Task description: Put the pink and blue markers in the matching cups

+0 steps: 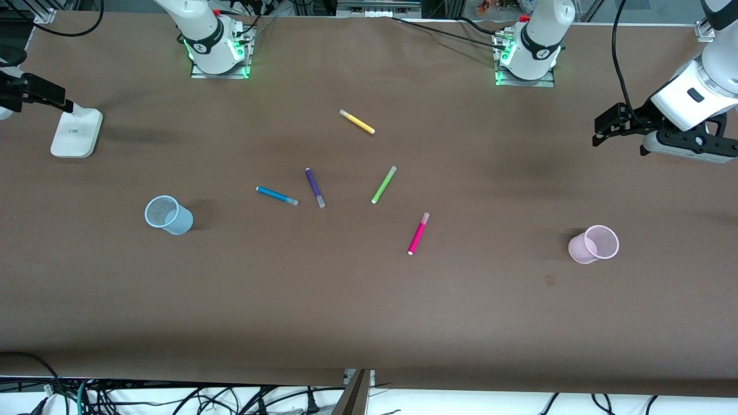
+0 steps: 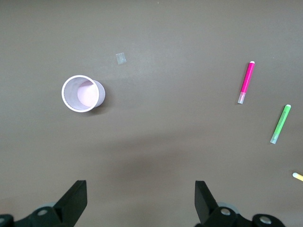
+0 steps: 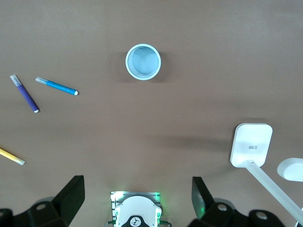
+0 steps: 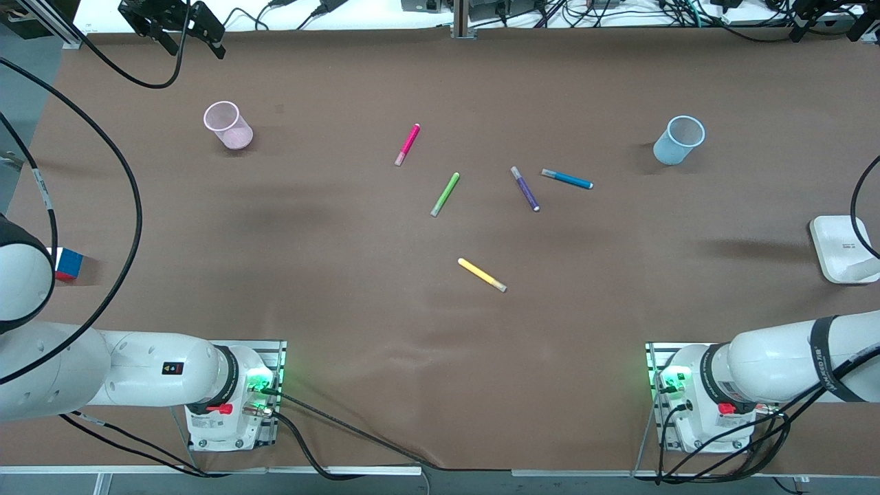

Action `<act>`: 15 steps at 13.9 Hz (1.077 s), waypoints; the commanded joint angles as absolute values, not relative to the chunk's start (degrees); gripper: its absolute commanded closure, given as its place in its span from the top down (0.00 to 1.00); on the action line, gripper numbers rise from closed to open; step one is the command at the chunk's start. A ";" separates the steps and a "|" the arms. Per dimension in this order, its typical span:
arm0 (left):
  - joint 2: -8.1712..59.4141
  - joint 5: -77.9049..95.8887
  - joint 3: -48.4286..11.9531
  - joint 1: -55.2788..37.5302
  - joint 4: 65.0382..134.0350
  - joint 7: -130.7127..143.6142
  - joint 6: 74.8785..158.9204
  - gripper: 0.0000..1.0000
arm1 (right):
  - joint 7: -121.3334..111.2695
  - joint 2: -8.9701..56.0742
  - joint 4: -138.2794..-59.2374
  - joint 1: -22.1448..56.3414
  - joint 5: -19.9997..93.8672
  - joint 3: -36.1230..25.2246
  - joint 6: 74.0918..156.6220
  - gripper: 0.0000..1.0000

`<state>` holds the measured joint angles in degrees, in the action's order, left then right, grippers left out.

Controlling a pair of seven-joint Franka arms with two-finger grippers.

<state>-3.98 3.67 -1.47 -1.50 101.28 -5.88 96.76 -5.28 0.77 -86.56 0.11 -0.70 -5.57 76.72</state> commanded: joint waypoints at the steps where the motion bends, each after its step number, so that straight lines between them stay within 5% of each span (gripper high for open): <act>1: -3.96 3.52 -1.93 -0.88 99.85 -6.59 95.71 1.00 | -5.63 0.62 -86.40 -0.35 0.35 -5.62 76.55 1.00; 15: -1.41 3.43 -1.41 -0.18 95.01 -7.03 91.93 1.00 | -6.24 6.24 -86.39 2.01 0.88 -4.83 76.73 1.00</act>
<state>-2.42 3.67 -1.40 -0.28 97.12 -5.93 93.39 -5.53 5.70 -86.64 0.90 0.02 -5.00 76.81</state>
